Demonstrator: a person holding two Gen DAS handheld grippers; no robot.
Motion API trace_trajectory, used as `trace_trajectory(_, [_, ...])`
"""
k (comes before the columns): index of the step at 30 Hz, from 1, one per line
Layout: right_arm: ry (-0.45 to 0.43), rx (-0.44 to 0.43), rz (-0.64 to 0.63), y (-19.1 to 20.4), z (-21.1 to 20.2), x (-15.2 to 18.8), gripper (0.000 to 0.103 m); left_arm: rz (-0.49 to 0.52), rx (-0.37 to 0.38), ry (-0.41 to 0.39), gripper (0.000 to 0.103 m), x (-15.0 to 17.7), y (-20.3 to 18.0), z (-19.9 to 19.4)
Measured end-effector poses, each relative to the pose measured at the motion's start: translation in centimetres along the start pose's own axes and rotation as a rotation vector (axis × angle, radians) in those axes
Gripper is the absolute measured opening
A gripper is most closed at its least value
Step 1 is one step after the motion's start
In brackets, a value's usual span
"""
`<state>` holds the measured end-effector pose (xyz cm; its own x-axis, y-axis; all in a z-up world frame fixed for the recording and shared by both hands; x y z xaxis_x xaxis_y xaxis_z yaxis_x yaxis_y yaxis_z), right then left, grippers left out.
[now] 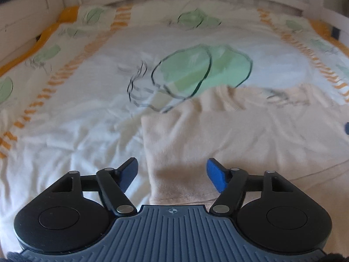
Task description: Fold small clothes
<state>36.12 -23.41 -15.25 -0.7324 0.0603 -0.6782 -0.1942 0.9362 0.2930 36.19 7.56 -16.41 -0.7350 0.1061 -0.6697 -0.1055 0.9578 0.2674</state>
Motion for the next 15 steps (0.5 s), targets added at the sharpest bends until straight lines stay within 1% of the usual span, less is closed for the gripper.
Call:
trace_trajectory(1, [0.015,0.026,-0.027,-0.2,0.4,0.2,0.103,0.004,-0.012,0.015,0.069,0.4,-0.2,0.7])
trace_trajectory(2, [0.042,0.054,-0.051,-0.5,0.8,0.6,0.103,0.005,-0.021,0.025,0.074,0.7,-0.1,1.2])
trace_trajectory(3, [0.063,0.079,-0.064,-0.9,1.1,1.0,0.103,0.001,-0.028,0.023,0.079,1.0,0.0,1.6])
trace_trajectory(4, [0.069,0.088,-0.058,-1.4,1.2,1.2,0.103,-0.008,-0.04,0.013,0.088,1.3,0.4,1.8])
trace_trajectory(5, [0.063,0.074,-0.027,-2.0,1.2,1.4,0.103,-0.017,-0.048,0.007,0.093,1.4,0.8,2.0])
trace_trajectory(7, [0.044,0.062,0.044,-3.4,0.9,1.6,0.103,-0.027,-0.031,0.009,0.096,1.6,1.3,2.3])
trace_trajectory(9, [0.029,0.06,0.068,-4.2,0.7,1.6,0.103,-0.051,-0.019,0.022,0.103,1.9,1.7,2.5])
trace_trajectory(11, [0.023,0.046,0.08,-4.3,0.7,1.7,0.103,-0.077,-0.014,0.038,0.103,2.0,1.9,2.8])
trace_trajectory(15, [0.004,0.041,0.078,-4.3,0.6,1.8,0.103,-0.108,-0.013,0.032,0.103,2.2,1.9,2.9])
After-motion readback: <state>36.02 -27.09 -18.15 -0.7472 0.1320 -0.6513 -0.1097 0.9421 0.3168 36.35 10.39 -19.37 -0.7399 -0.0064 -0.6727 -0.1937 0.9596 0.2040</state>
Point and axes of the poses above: each gripper's, at about its wrist camera, not at the fingertips, and z roughly the way its jaws point, y to its left, x to its underside, the point moved 10 cm from there along z, roughly the way its jaws point, and after that the axes turned 13 degrees about -x, right-handed, at the moved point
